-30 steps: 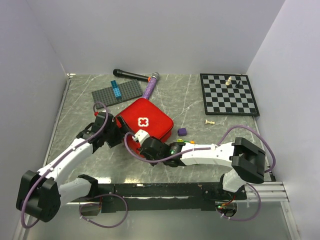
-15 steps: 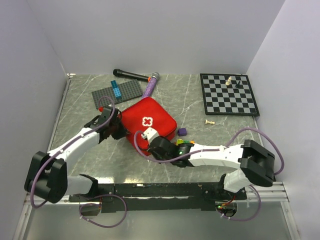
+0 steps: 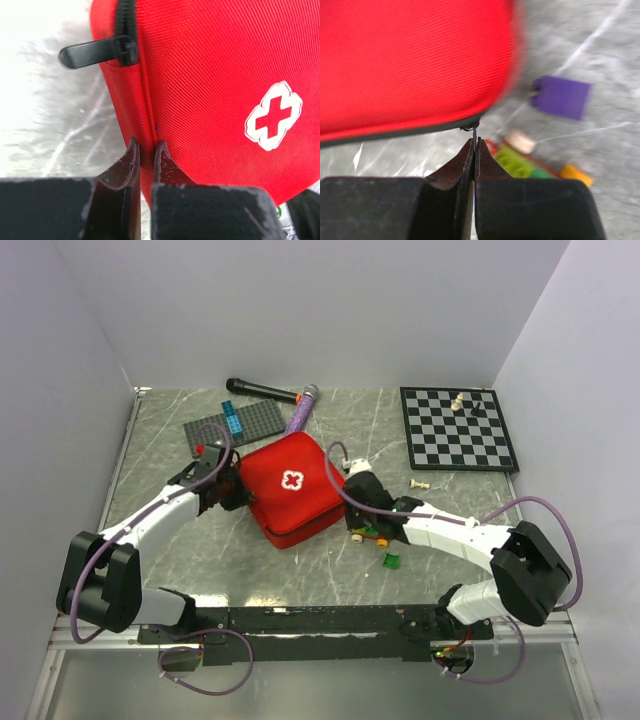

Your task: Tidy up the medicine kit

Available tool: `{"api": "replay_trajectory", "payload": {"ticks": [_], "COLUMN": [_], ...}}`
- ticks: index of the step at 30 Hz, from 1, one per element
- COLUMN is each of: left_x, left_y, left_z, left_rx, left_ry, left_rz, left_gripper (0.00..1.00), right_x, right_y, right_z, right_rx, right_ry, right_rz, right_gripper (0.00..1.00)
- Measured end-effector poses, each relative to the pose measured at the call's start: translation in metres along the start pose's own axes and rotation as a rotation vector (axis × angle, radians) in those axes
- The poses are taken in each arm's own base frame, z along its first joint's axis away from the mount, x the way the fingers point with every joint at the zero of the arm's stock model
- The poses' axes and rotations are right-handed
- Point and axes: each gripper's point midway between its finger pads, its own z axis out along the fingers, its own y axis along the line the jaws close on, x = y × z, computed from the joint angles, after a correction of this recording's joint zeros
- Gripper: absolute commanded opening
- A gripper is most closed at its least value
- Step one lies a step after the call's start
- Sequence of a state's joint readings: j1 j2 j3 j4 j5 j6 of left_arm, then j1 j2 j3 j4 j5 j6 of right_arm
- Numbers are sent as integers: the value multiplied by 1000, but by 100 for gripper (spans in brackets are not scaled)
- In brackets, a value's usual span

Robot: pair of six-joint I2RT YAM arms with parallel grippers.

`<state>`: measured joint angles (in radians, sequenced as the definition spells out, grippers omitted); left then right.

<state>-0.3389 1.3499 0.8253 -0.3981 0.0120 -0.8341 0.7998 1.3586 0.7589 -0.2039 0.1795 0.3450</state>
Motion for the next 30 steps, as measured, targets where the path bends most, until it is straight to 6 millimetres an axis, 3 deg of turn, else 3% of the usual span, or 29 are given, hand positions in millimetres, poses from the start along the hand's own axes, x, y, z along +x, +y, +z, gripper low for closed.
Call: {"api": "replay_trajectory", "payload": {"ticks": [3,8,9,11,13,17,18,25,30], "left_x": [-9,-25,-28,-33,-40,-72,-78,-80,-29], "left_y": [9,28,31,36,41,53,55,43,26], "left_z": [0,-4,-5,-5,-6,-14,-17,-59,-89], "left_rx": [-4,-18,-28,-50,-82,-153,-165,-100,50], "left_ry": [-3,10,15,27,28,-66,-88,-168,-164], "left_rz": [-5,-8,-8,-5,8,-4,-11,-35,-57], "left_gripper": [1,2,12,42,60,95,99,97,96], "right_x": [-10,-14,-14,-11,-3,16,19,34,40], "right_y": [-9,14,20,30,41,57,61,107,141], "right_z": [3,2,1,-1,-4,-13,-14,-19,-21], "right_rx": [15,-84,-103,-121,-125,-117,-117,-179,-244], "right_ry": [-20,-35,-41,-43,-37,-13,-9,19,24], "right_rz": [58,47,33,-6,-69,-182,-201,-328,-406], "right_gripper": [0,0,0,0,0,0,0,0,0]}}
